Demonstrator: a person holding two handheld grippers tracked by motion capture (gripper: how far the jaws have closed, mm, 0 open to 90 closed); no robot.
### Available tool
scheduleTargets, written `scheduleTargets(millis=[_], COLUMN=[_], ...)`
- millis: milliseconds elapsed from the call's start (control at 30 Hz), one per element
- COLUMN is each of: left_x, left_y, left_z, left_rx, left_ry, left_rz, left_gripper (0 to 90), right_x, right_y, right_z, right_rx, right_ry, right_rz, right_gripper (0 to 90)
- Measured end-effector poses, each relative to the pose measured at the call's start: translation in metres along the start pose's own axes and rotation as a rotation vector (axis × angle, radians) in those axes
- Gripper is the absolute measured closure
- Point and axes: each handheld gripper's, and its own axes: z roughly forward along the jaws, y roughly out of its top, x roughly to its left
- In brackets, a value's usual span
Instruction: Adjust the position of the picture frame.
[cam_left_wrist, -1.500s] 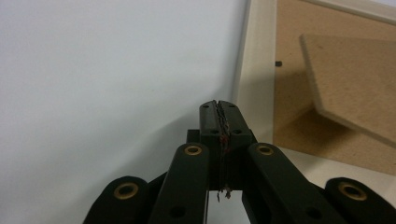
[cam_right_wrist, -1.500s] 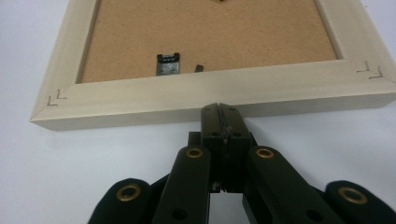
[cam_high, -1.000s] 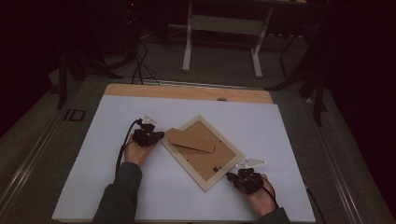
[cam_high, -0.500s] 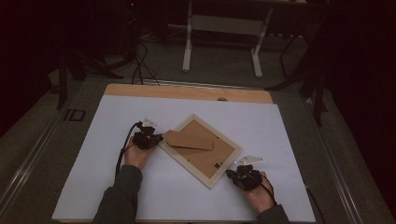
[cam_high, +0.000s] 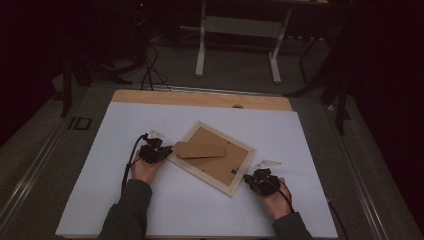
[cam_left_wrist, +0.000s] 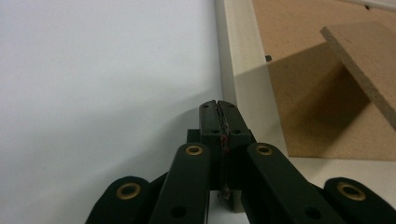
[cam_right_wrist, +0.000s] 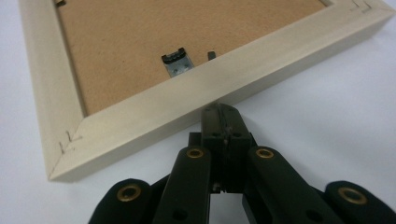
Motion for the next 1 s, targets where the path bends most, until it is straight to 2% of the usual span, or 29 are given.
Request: scheduleTargets(millis=[100, 233, 467, 600, 733, 1000], left_x=[-0.003, -0.005, -0.007, -0.008, -0.009, -0.008], left_y=[-0.001, -0.002, -0.005, -0.006, -0.007, -0.01], left_z=[-0.001, -0.002, -0.003, -0.005, -0.007, -0.011], left_rx=[0.004, 0.001, -0.005, -0.003, 0.005, 0.008], left_ry=[0.012, 0.021, 0.022, 0.026, 0.031, 0.033], left_rz=[-0.003, -0.005, -0.008, -0.013, -0.001, -0.03], left_gripper=[90.0, 90.0, 90.0, 90.0, 90.0, 90.0], right_x=[-0.001, 0.005, 0.014, 0.009, 0.002, -0.007], right_y=[0.001, -0.001, -0.007, -0.005, 0.001, 0.01], right_z=[0.001, -0.002, -0.007, -0.005, 0.0, 0.007], right_rx=[-0.003, 0.007, 0.019, 0.014, 0.012, 0.013], right_ry=[0.0, -0.002, 0.028, 0.026, 0.022, 0.021], right_rz=[0.012, -0.007, -0.027, -0.009, 0.001, 0.022], right_gripper=[89.8, 89.8, 89.8, 89.8, 89.8, 89.8])
